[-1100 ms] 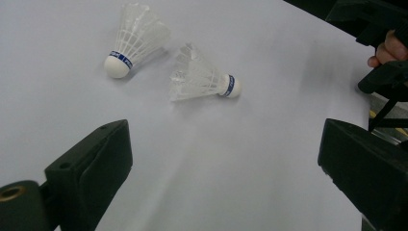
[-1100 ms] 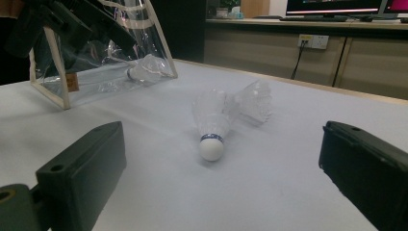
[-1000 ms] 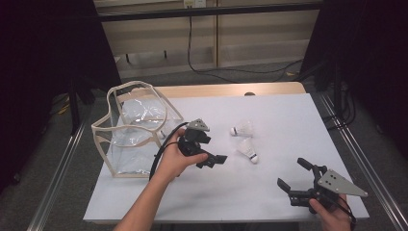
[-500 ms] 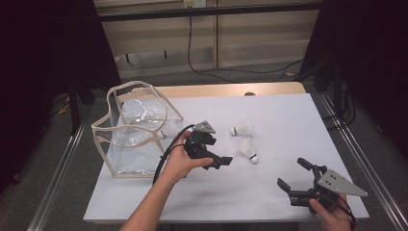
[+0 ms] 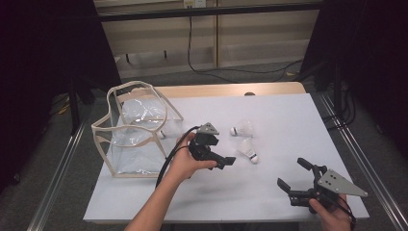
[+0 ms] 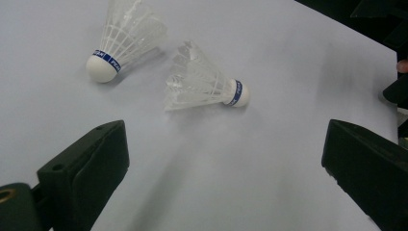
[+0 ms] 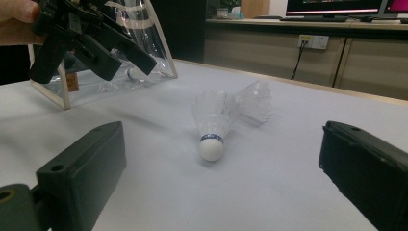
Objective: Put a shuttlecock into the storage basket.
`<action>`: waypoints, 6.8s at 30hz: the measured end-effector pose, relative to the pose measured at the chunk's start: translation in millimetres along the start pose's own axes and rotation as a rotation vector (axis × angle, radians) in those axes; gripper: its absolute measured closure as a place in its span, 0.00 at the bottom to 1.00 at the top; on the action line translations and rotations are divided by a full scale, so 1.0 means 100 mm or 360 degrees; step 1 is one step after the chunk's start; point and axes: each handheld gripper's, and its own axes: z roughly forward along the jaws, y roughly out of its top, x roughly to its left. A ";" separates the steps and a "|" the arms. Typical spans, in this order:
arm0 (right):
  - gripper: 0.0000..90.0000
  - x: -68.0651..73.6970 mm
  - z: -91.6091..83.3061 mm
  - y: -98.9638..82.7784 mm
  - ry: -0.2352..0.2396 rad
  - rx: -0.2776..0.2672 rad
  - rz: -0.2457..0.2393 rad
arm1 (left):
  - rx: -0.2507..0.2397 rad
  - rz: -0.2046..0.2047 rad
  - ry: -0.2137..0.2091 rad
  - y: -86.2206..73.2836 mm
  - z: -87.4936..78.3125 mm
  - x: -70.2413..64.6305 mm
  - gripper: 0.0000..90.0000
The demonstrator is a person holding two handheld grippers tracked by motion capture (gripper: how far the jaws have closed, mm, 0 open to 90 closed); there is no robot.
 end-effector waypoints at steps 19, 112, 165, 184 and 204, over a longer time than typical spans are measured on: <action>0.03 0.00 0.00 0.00 0.0001 0.0002 0.0006 | -0.0012 -0.0016 0.0016 0.00 0.16 0.05 0.04; 0.03 -0.01 0.02 -0.01 0.0015 0.0003 -0.0004 | 0.0058 0.0099 -0.0187 0.08 0.63 0.04 0.56; 0.03 -0.02 0.02 0.00 0.0013 -0.0003 0.0008 | 0.0005 -0.0030 -0.0263 0.05 0.53 -0.05 0.97; 0.03 -0.02 0.03 0.00 0.0013 0.0000 0.0005 | -0.0002 -0.0071 -0.0280 0.11 0.20 0.01 0.97; 0.03 -0.01 0.03 0.00 0.0015 -0.0002 0.0009 | 0.0058 -0.0063 -0.0265 0.26 -0.12 0.02 0.98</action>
